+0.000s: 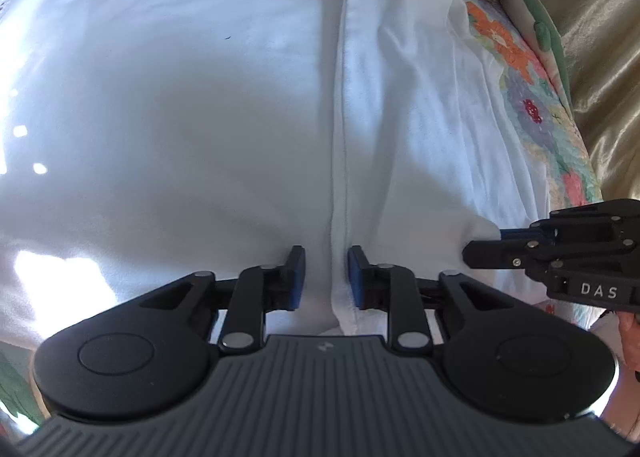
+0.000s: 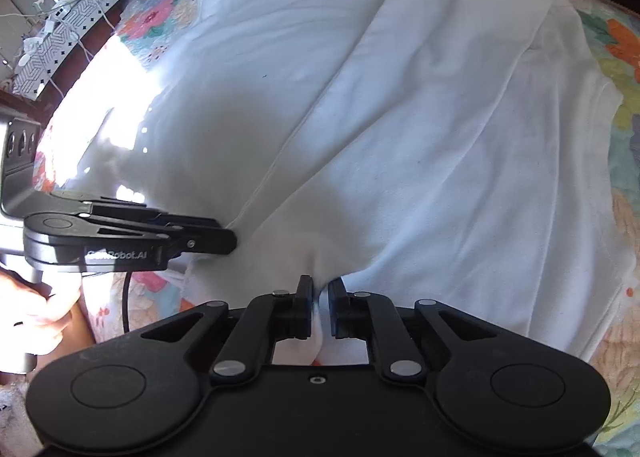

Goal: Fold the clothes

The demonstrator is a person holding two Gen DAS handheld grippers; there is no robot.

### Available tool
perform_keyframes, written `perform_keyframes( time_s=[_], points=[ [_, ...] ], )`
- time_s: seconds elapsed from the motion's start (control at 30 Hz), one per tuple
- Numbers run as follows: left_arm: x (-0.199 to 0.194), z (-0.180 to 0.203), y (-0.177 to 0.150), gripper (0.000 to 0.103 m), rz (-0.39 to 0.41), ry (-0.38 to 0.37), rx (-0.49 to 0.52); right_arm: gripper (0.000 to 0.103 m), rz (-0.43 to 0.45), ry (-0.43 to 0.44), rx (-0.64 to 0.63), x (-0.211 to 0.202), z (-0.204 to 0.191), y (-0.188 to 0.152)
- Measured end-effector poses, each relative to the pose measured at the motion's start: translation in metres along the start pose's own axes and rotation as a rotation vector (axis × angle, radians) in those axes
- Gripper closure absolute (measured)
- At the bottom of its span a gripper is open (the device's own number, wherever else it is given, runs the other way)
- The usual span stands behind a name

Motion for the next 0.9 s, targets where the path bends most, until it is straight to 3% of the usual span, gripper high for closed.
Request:
perform_keyframes(
  time_s=[0.03,0.1,0.17,0.2,0.23,0.3,0.33,0.47,0.57,0.63,0.8,0.9],
  points=[
    [-0.004,-0.003,0.001,0.073,0.001,-0.008,-0.031,0.087,0.018,0.005,0.014,-0.001,0.001,0.004],
    [-0.017,-0.009,0.004,0.059,0.026,0.005,-0.069,0.086,0.091,0.005,0.007,-0.012,0.0,0.014],
    [-0.039,-0.021,0.008,0.051,0.086,0.079,-0.071,0.07,0.188,0.0,-0.022,-0.029,-0.004,0.025],
    [-0.053,-0.03,0.008,0.047,0.112,0.14,-0.066,0.054,0.231,0.01,-0.024,-0.037,-0.011,0.029],
    [-0.068,-0.039,0.008,0.045,0.137,0.202,-0.065,0.048,0.274,0.021,-0.026,-0.044,-0.018,0.033],
    [-0.101,-0.06,0.003,0.039,0.171,0.295,-0.106,0.048,0.318,0.076,-0.04,-0.054,-0.042,0.036],
    [-0.119,-0.07,-0.001,0.039,0.18,0.301,-0.159,0.048,0.333,0.108,-0.052,-0.06,-0.054,0.036],
    [-0.192,-0.097,-0.007,0.025,0.335,0.185,-0.345,0.045,0.372,0.212,-0.1,-0.074,-0.119,0.04],
    [-0.22,-0.125,-0.007,0.022,0.358,0.245,-0.401,0.045,0.374,0.249,-0.134,-0.074,-0.159,0.047],
    [-0.225,-0.149,-0.009,0.022,0.339,0.264,-0.459,0.044,0.378,0.263,-0.144,-0.073,-0.18,0.052],
    [-0.205,-0.19,-0.009,0.02,0.288,0.122,-0.662,0.041,0.358,0.272,-0.156,-0.055,-0.22,0.068],
    [-0.191,-0.217,-0.013,0.017,0.297,0.103,-0.815,0.039,0.331,0.264,-0.157,-0.034,-0.231,0.069]
  ],
)
Point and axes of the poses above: each gripper's, at about its wrist camera, not at the fingertips, and x roughly the way its jaws point, z to its right, y to its top, the point moved 10 cm from there along x, roughly the way its jaws point, and after that the axes turned 12 degrees about -y, right-handed, at the moved point
